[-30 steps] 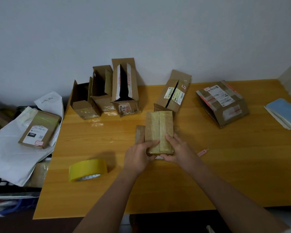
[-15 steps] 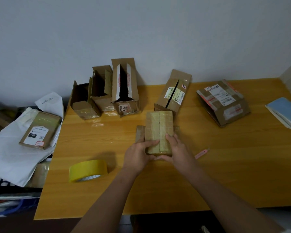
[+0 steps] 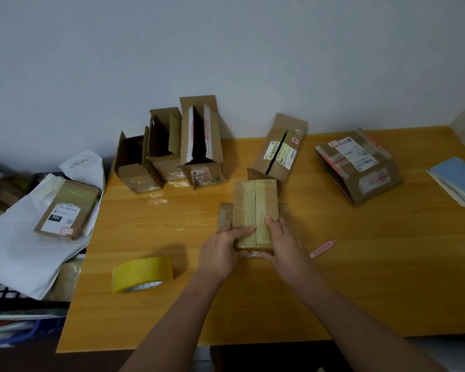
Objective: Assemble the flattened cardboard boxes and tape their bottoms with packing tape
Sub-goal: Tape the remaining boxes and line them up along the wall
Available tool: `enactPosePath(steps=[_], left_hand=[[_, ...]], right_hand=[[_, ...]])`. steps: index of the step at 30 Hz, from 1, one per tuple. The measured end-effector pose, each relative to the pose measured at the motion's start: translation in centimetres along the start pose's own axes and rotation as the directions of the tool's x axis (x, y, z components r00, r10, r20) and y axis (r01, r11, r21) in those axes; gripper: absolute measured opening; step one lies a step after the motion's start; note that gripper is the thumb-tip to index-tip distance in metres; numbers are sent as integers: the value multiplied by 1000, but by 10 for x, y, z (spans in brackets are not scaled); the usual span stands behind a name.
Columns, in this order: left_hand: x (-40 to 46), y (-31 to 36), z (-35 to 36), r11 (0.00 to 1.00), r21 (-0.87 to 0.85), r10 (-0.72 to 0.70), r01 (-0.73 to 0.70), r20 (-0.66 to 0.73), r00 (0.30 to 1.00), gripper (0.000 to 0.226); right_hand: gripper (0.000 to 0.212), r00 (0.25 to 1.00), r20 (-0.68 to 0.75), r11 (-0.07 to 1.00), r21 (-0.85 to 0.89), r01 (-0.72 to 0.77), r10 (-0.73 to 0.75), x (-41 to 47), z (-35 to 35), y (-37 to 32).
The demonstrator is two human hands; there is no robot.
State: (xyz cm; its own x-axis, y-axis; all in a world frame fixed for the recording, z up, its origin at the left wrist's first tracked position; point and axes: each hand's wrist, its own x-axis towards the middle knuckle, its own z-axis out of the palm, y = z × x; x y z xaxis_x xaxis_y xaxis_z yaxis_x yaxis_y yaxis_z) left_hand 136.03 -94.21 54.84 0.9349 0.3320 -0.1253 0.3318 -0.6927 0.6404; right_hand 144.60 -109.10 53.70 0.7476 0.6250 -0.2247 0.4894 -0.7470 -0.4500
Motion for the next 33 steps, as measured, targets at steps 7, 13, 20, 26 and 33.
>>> enactPosePath(steps=[7, 13, 20, 26, 33], left_hand=[[2, -2, -6, 999, -34, 6, -3, 92, 996, 65], [-2, 8, -31, 794, -531, -134, 295, 319, 938, 58], [-3, 32, -9, 502, -666, -453, 552, 342, 823, 55], [12, 16, -37, 587, -591, -581, 553, 169, 796, 41], [14, 14, -37, 701, -538, -583, 467, -57, 810, 43]], right_hand=[[85, 991, 95, 990, 119, 82, -94, -6, -15, 13], [36, 996, -62, 972, 223, 76, -64, 1, -63, 14], [111, 993, 120, 901, 430, -55, 4, 34, -48, 0], [79, 989, -96, 926, 372, -69, 113, 31, -42, -6], [118, 982, 41, 849, 498, -178, 182, 59, -46, -7]])
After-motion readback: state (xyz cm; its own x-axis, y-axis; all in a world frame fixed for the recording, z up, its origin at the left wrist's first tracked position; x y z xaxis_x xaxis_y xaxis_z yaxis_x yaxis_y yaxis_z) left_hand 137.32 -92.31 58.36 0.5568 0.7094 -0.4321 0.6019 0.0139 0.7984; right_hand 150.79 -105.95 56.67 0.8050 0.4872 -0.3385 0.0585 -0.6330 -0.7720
